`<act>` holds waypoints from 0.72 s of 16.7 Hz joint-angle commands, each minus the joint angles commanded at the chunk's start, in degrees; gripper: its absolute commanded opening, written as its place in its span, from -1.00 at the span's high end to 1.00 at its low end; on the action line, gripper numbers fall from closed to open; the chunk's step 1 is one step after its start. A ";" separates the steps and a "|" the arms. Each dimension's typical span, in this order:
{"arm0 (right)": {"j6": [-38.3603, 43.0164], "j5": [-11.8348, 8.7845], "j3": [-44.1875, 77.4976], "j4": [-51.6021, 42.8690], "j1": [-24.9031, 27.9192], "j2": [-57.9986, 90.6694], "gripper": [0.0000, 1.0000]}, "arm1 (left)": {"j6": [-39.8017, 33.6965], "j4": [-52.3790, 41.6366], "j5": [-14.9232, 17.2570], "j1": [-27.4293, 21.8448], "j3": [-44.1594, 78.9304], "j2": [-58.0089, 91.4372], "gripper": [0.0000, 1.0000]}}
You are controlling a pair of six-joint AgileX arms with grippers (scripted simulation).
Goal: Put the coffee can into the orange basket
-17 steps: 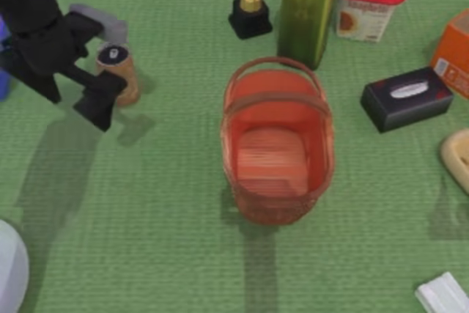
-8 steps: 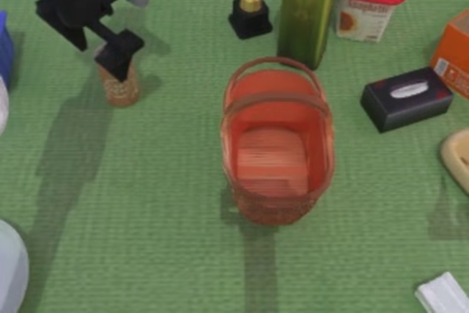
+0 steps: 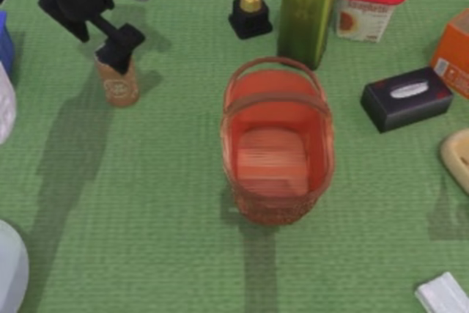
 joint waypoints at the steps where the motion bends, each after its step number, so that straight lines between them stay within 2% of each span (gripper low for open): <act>1: 0.00 0.00 0.00 0.00 0.00 0.00 -1.00 | -0.05 0.06 0.04 0.10 -0.11 -0.19 -1.00; 9: 0.00 0.00 0.00 0.00 0.00 0.00 -1.00 | -0.26 10.37 -0.03 -0.26 -10.65 -0.31 -1.00; 12: 0.00 0.00 0.00 0.00 0.00 0.00 -1.00 | -0.29 11.60 -0.03 -0.29 -11.87 -0.29 -1.00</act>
